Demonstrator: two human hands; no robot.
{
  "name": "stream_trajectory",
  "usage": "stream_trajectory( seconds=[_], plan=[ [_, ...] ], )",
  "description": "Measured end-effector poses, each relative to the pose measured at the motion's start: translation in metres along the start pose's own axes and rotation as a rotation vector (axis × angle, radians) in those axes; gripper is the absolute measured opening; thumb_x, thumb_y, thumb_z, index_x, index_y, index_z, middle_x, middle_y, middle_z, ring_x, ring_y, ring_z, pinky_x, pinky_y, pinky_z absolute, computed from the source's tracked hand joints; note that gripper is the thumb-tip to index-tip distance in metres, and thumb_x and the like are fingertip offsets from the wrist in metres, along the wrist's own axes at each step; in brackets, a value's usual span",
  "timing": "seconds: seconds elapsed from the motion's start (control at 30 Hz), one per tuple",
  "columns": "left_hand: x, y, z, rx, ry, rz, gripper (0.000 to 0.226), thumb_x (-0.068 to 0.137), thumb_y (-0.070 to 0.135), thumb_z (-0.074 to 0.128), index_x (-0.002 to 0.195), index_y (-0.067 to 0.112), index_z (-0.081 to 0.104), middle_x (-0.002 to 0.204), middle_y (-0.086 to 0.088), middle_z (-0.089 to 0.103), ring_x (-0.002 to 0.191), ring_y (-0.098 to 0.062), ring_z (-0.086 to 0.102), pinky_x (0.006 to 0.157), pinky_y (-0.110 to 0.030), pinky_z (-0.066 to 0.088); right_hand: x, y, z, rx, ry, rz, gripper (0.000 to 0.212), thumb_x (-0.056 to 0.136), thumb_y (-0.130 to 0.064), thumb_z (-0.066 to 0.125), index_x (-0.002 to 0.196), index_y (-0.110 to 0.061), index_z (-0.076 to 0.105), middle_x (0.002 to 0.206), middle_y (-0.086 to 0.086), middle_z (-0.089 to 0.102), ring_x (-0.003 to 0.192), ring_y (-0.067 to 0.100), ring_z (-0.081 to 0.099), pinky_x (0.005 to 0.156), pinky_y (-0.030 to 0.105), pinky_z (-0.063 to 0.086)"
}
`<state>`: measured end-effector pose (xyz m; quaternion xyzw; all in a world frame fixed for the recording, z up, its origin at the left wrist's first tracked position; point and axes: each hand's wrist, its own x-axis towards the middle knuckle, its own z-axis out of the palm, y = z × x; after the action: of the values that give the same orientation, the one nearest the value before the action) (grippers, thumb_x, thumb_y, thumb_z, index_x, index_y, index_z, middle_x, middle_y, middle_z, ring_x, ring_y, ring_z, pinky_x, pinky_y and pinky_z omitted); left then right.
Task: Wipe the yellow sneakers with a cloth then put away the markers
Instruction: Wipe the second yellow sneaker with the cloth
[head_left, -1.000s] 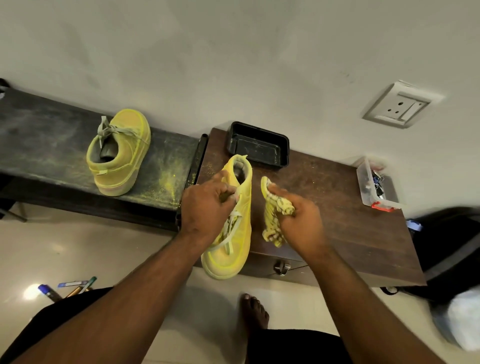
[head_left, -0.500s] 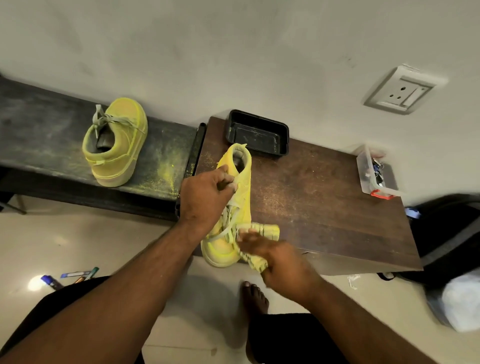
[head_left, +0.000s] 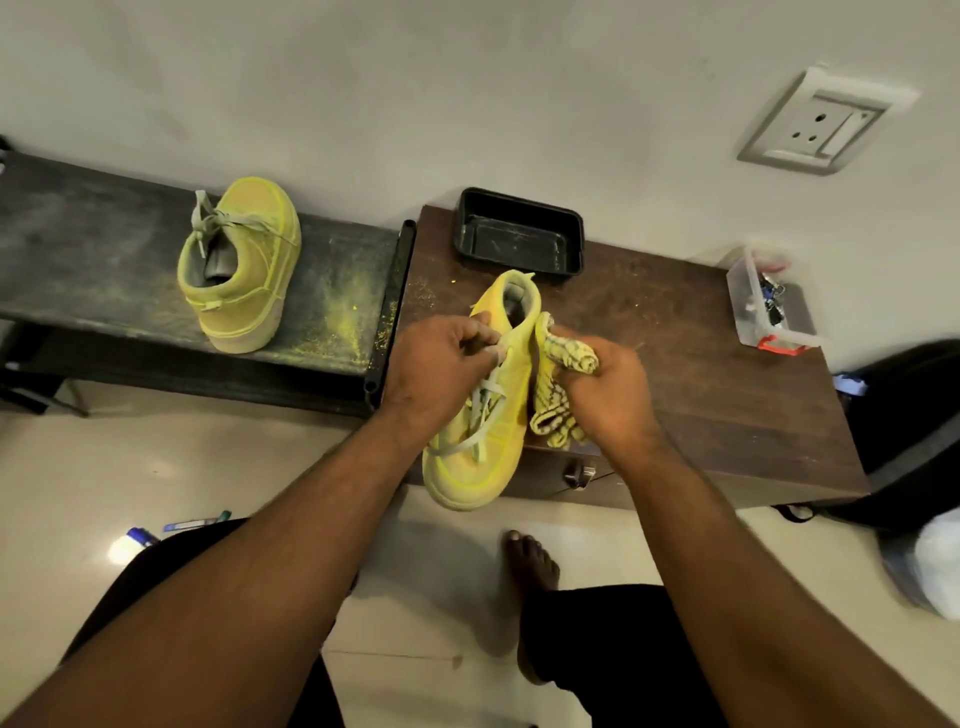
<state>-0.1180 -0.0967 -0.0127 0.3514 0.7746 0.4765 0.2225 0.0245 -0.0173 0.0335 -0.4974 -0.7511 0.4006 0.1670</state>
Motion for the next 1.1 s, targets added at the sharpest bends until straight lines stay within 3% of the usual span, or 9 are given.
stream_trajectory(
  seconds=[0.1,0.23,0.47,0.6,0.7,0.77,0.83,0.93,1.1],
  plan=[
    [0.002,0.000,0.000,0.032,0.012,-0.001,0.017,0.074,0.028,0.077,0.091,0.026,0.076,0.105,0.013,0.071,0.087,0.009,0.062,0.078,-0.021,0.054,0.005,-0.001,0.018,-0.094,0.011,-0.033,0.020,0.091,-0.007,0.055,0.095,-0.016,0.073,0.084,0.000,0.072,0.078,0.014,0.066,0.068,0.026,0.052],
    [0.003,-0.001,-0.001,0.045,0.006,0.006,0.017,0.074,0.027,0.077,0.091,0.026,0.076,0.105,0.013,0.071,0.090,0.009,0.062,0.079,-0.018,0.053,-0.029,0.015,0.030,-0.239,-0.042,-0.093,0.039,0.090,-0.002,0.055,0.125,-0.016,0.063,0.118,0.004,0.068,0.100,0.011,0.063,0.079,0.006,0.039],
    [0.000,0.002,0.001,0.039,0.019,0.014,0.015,0.077,0.023,0.076,0.092,0.022,0.076,0.109,0.009,0.071,0.093,0.010,0.060,0.072,-0.005,0.044,-0.064,0.027,0.013,-0.363,-0.418,-0.323,0.058,0.077,0.005,0.062,0.128,-0.023,0.061,0.138,-0.009,0.052,0.129,0.003,0.045,0.109,0.026,0.038],
    [0.001,0.001,0.001,0.030,0.020,0.020,0.016,0.077,0.023,0.076,0.092,0.022,0.075,0.109,0.007,0.071,0.097,0.010,0.060,0.080,-0.012,0.050,-0.078,0.027,-0.006,-0.022,-0.608,-0.197,0.045,0.079,0.008,0.067,0.110,-0.025,0.071,0.118,-0.015,0.065,0.114,-0.007,0.056,0.098,0.015,0.044],
    [0.002,-0.001,0.002,0.033,0.019,0.030,0.017,0.076,0.024,0.076,0.093,0.022,0.076,0.105,0.006,0.072,0.094,0.005,0.063,0.083,-0.021,0.054,-0.065,0.025,-0.025,0.400,-0.344,0.060,0.032,0.078,0.008,0.069,0.084,-0.023,0.072,0.080,-0.011,0.074,0.077,0.004,0.070,0.068,0.022,0.053],
    [0.002,0.000,0.002,0.055,0.021,0.041,0.019,0.077,0.027,0.076,0.095,0.023,0.076,0.106,0.007,0.072,0.092,0.004,0.063,0.081,-0.021,0.054,-0.050,0.028,-0.031,0.523,-0.108,0.090,0.023,0.080,0.000,0.071,0.087,-0.022,0.071,0.085,-0.002,0.075,0.083,0.015,0.071,0.074,0.034,0.056],
    [0.001,0.002,0.001,0.068,0.022,0.046,0.022,0.076,0.028,0.077,0.097,0.023,0.075,0.106,0.007,0.072,0.090,0.003,0.064,0.082,-0.022,0.054,-0.035,0.031,-0.029,0.303,0.016,-0.101,0.027,0.081,-0.012,0.071,0.104,-0.026,0.072,0.109,-0.003,0.071,0.106,0.019,0.065,0.091,0.044,0.052],
    [0.002,0.001,0.000,0.065,0.020,0.035,0.022,0.075,0.028,0.077,0.096,0.023,0.076,0.104,0.007,0.072,0.090,0.001,0.065,0.083,-0.027,0.056,-0.024,0.044,-0.009,-0.181,-0.004,-0.378,0.036,0.080,-0.017,0.070,0.113,-0.028,0.070,0.122,-0.004,0.062,0.115,0.021,0.055,0.097,0.046,0.046],
    [0.001,0.002,0.001,0.068,0.040,0.030,0.019,0.075,0.028,0.077,0.094,0.023,0.076,0.101,0.008,0.073,0.087,0.001,0.065,0.079,-0.023,0.054,-0.036,0.044,0.024,-0.276,-0.176,-0.409,0.039,0.076,-0.009,0.074,0.112,-0.022,0.071,0.118,-0.003,0.060,0.112,0.019,0.051,0.096,0.035,0.044]
  ],
)
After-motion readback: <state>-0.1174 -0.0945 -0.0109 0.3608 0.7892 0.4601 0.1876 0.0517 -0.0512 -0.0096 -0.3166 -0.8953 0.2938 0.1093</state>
